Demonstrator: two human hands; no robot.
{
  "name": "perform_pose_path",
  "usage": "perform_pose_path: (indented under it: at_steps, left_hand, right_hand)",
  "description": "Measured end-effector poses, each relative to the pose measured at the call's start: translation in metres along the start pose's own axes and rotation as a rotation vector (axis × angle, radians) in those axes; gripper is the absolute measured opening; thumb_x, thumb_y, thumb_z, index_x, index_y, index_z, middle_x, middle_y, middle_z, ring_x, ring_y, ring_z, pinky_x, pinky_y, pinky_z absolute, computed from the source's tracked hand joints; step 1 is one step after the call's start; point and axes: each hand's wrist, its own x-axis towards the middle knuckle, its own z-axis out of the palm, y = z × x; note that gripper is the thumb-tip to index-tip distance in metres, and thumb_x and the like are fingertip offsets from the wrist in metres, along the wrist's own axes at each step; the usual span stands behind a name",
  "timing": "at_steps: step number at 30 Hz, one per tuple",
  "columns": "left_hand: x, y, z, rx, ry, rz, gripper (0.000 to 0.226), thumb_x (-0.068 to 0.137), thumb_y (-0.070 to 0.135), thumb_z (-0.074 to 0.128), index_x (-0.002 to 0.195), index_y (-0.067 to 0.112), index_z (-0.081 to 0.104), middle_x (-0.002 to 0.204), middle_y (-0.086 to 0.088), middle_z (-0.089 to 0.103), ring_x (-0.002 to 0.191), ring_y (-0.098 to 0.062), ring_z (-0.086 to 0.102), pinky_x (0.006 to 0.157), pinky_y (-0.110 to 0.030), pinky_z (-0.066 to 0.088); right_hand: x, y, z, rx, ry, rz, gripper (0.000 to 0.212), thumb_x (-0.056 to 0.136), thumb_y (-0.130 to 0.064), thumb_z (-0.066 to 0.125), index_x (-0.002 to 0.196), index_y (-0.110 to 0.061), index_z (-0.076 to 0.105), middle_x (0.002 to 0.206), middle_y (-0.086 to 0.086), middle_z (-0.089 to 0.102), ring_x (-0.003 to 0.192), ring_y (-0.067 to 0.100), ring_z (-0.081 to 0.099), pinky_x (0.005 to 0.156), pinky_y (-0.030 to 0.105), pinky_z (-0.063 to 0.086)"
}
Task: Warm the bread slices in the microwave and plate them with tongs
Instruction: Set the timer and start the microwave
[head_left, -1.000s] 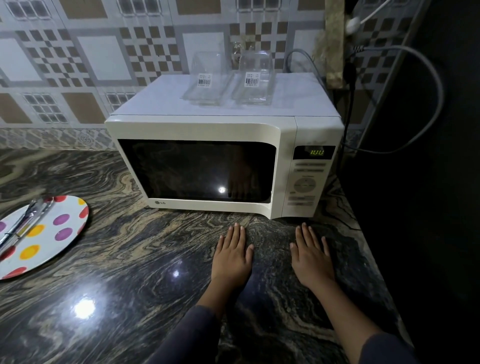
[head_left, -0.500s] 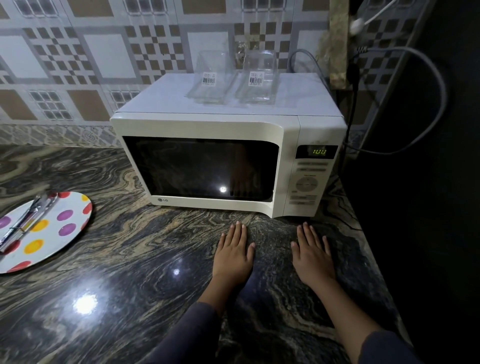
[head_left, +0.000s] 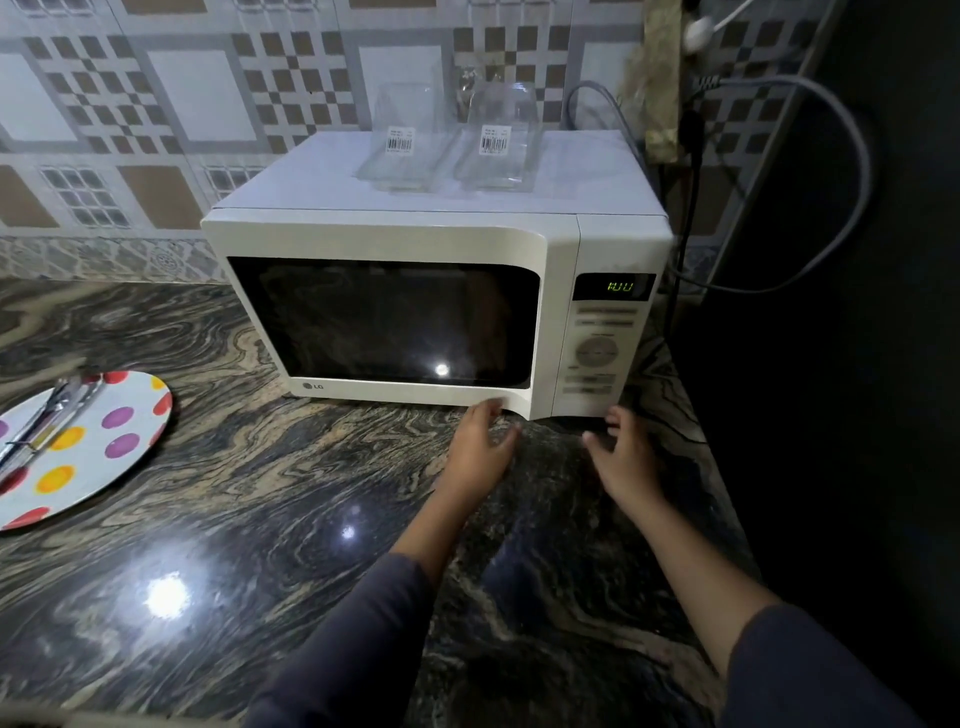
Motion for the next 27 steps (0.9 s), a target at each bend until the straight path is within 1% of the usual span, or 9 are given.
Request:
perform_pose_path:
  at_steps: [3,5,7,9,12,18,22,25,27]
  left_hand:
    - [0.019,0.030,0.001,-0.121,0.054,0.088,0.035,0.088,0.025,0.062,0.118,0.009,0.055,0.114,-0.007,0.058,0.102,-0.015,0.055,0.089,-0.027,0.044]
    - [0.030,0.042,0.003,-0.178,0.080,0.130,0.025,0.088,0.022,0.062,0.109,0.009,0.059,0.103,-0.009,0.062,0.093,-0.016,0.057,0.082,-0.025,0.045]
    - [0.037,0.049,0.004,-0.169,0.101,0.169,0.018,0.090,0.023,0.059,0.100,0.008,0.061,0.089,-0.006,0.062,0.080,-0.014,0.056,0.070,-0.018,0.042]
    - [0.040,0.052,0.004,-0.170,0.137,0.190,0.016,0.092,0.023,0.056,0.087,0.008,0.062,0.071,0.002,0.055,0.064,-0.005,0.048,0.057,-0.010,0.034]
    - [0.042,0.051,0.004,-0.195,0.177,0.195,0.020,0.092,0.020,0.056,0.073,0.015,0.058,0.054,0.012,0.043,0.049,0.000,0.043,0.050,-0.009,0.030]
    - [0.042,0.047,0.007,-0.239,0.190,0.187,0.020,0.092,0.020,0.057,0.085,0.005,0.068,0.060,0.016,0.050,0.052,0.008,0.046,0.050,-0.007,0.031]
    - [0.041,0.046,0.011,-0.275,0.227,0.165,0.019,0.091,0.021,0.058,0.089,0.006,0.069,0.065,0.013,0.054,0.055,0.008,0.048,0.053,-0.007,0.033]
    - [0.039,0.050,0.009,-0.258,0.209,0.162,0.019,0.092,0.022,0.057,0.088,0.007,0.069,0.063,0.014,0.052,0.054,0.006,0.047,0.052,-0.008,0.033]
    - [0.040,0.052,0.005,-0.235,0.179,0.170,0.020,0.092,0.020,0.057,0.080,0.007,0.066,0.058,0.011,0.048,0.051,0.003,0.043,0.050,-0.010,0.031]
  right_hand:
    - [0.017,-0.015,-0.008,0.086,0.149,-0.010,0.044,0.080,-0.013,0.069,0.115,-0.002,0.044,0.118,0.016,0.052,0.108,0.029,0.054,0.080,0.029,0.041]
    - [0.028,-0.023,-0.010,0.120,0.186,-0.035,0.051,0.075,-0.012,0.074,0.113,-0.001,0.043,0.117,0.018,0.051,0.107,0.032,0.054,0.082,0.034,0.044]
    - [0.034,-0.030,-0.013,0.092,0.192,-0.052,0.057,0.073,-0.013,0.077,0.115,0.003,0.043,0.120,0.021,0.049,0.111,0.031,0.050,0.083,0.033,0.040]
    - [0.038,-0.034,-0.016,0.057,0.195,-0.059,0.061,0.072,-0.013,0.078,0.119,0.004,0.044,0.124,0.022,0.047,0.115,0.031,0.046,0.082,0.028,0.034]
    - [0.044,-0.032,-0.017,0.088,0.179,-0.055,0.065,0.069,-0.008,0.079,0.124,0.002,0.044,0.127,0.021,0.046,0.119,0.031,0.045,0.085,0.026,0.034]
    - [0.049,-0.028,-0.017,0.100,0.176,-0.085,0.062,0.066,-0.008,0.081,0.117,0.001,0.048,0.121,0.020,0.048,0.114,0.029,0.047,0.078,0.017,0.031]
    - [0.054,-0.029,-0.021,-0.022,0.145,-0.106,0.063,0.064,-0.018,0.083,0.115,-0.004,0.049,0.120,0.015,0.049,0.111,0.030,0.050,0.084,0.034,0.042]
    - [0.060,-0.030,-0.026,-0.049,0.088,-0.105,0.066,0.060,-0.022,0.086,0.114,-0.010,0.050,0.119,0.011,0.052,0.107,0.029,0.055,0.084,0.038,0.047]
    - [0.060,-0.030,-0.028,-0.034,0.075,-0.091,0.065,0.060,-0.022,0.085,0.114,-0.010,0.050,0.118,0.011,0.054,0.108,0.030,0.055,0.085,0.039,0.048]
